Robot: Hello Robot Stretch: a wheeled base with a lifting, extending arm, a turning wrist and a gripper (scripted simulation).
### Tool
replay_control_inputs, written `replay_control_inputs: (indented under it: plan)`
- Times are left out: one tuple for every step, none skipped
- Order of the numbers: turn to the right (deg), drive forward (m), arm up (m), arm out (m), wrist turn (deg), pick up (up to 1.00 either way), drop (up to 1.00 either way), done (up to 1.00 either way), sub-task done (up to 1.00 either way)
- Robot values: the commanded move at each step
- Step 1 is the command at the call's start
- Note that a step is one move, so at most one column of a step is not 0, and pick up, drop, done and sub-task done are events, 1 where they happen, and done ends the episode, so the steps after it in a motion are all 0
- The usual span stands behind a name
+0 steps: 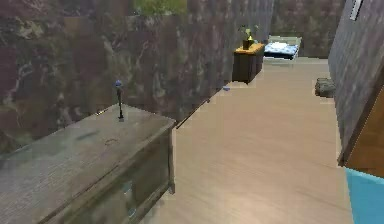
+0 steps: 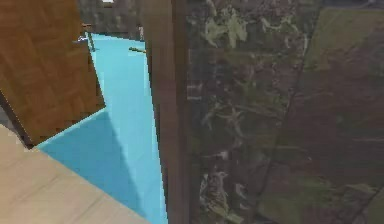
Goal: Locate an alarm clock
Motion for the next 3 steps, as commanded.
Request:
replay_control_inputs:
  plan:
    - [15.0,0.0,0.0,0.0,0.0,0.0,0.0,0.0,0.0]
    - [0.0,0.6,0.0,0.0,0.0,0.0,0.0,0.0,0.0]
    - [45.0,0.0,0.0,0.0,0.0,0.0,0.0,0.0,0.0]
